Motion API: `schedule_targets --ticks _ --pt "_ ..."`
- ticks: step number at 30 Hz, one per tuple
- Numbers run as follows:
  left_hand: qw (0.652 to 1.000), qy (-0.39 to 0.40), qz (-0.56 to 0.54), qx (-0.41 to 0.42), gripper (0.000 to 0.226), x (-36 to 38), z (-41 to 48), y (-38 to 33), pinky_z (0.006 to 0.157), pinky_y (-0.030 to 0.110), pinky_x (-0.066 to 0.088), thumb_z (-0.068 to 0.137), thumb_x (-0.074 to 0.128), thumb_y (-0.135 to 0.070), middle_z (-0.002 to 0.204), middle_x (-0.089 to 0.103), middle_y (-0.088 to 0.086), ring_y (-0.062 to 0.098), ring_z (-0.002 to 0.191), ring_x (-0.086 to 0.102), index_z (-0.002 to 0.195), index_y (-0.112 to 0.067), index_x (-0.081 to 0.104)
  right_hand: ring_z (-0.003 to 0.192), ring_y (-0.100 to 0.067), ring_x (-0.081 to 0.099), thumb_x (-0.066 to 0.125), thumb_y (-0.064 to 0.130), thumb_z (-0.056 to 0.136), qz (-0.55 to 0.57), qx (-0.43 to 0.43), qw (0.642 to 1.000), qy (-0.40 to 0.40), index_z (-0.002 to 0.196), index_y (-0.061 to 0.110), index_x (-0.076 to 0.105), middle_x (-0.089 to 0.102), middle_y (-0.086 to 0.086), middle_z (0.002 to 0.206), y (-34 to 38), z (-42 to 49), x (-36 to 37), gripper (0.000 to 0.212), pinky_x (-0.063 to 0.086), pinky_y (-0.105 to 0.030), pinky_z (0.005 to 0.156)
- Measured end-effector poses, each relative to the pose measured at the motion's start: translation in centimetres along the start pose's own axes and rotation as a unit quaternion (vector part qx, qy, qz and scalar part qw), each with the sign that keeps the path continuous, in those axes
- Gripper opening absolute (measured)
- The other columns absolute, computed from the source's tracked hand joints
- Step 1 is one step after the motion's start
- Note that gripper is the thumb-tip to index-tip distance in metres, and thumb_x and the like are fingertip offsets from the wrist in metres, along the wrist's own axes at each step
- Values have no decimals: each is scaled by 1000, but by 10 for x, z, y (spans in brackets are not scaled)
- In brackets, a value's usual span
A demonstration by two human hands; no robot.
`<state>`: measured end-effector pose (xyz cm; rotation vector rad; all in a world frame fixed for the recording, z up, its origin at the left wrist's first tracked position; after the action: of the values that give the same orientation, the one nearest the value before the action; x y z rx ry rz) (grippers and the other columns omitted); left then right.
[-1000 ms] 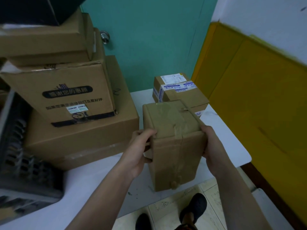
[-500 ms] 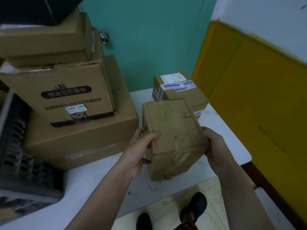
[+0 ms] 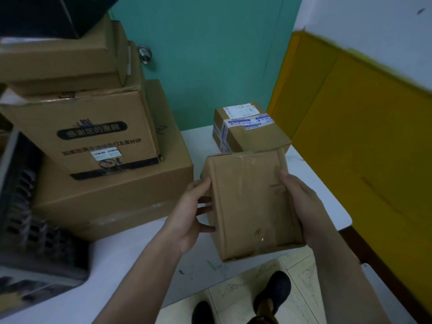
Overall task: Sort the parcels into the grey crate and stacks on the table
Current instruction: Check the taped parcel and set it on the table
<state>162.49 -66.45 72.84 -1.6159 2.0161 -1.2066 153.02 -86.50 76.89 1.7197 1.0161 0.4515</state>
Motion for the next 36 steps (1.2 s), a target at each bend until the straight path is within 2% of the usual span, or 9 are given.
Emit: schedule_targets --ticks 3,6,8,11,19,24,27,32,36 --pt "1000 6 -30 -8 55 -4 -2 1 88 64 51 92 51 -61 112 61 13 31 109 60 130 -22 63 98 -15 61 62 35 94 -5 -17 1000 4 94 36 68 68 7 105 -3 -4 -4 6 47 -38 87" --pt "1000 7 -18 -20 60 -5 -3 2 82 59 56 90 50 -66 115 66 14 31 110 62 126 -20 65 90 -20 63 63 18 85 2 -54 998 42 92 23 71 72 1 93 -5 -5 -5 12 45 -35 72" --pt "1000 4 -13 -24 55 -2 -4 3 84 60 55 90 56 -60 115 64 13 31 111 61 124 -18 66 78 -19 59 57 17 68 4 -67 997 45 85 15 66 67 -2 83 -7 -5 -5 20 41 -33 65" --pt "999 3 -21 -29 48 0 -4 6 87 64 53 91 60 -46 111 60 14 32 106 60 127 -14 65 74 -22 53 52 15 61 9 -81 996 32 83 7 58 61 -5 78 -12 -2 -7 25 38 -35 65" --pt "1000 11 -14 -24 46 0 -4 6 86 59 56 93 56 -43 111 59 13 31 104 60 128 -14 63 74 -24 54 53 17 58 24 -62 998 14 71 19 60 63 0 73 -15 -5 -9 15 37 -34 65" --pt "1000 10 -3 -24 33 2 -9 8 77 50 60 97 51 -42 105 59 14 30 92 63 113 -17 66 84 -15 58 59 29 96 -75 -116 989 -50 88 17 61 65 -3 88 -5 -10 -7 14 40 -26 68" --pt "1000 -3 -3 -20 34 0 -10 8 73 47 59 99 48 -40 100 60 12 29 87 63 115 -17 66 84 -5 55 56 33 97 -131 -140 980 -55 92 27 58 63 11 88 1 -13 -1 8 38 -22 65" --pt "999 -18 -21 -20 42 -2 -13 8 74 49 57 101 42 -42 99 64 14 32 91 63 119 -13 66 82 -1 54 58 39 95 -185 -165 967 -52 104 29 58 61 19 91 8 -15 3 13 37 -17 65" --pt "1000 -5 7 -30 48 1 -15 11 82 52 57 99 43 -57 104 72 12 33 102 67 112 -20 71 89 -7 52 61 37 94 -263 -192 945 -31 133 26 55 56 14 105 11 -19 6 40 37 -21 79"
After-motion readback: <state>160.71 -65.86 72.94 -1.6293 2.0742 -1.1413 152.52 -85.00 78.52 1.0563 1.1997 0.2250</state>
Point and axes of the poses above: each hand's wrist, its own z-axis towards the middle knuckle, its own x-axis out of the palm, y = z × x, the point moved 7 cm from there along z, towards the middle knuckle
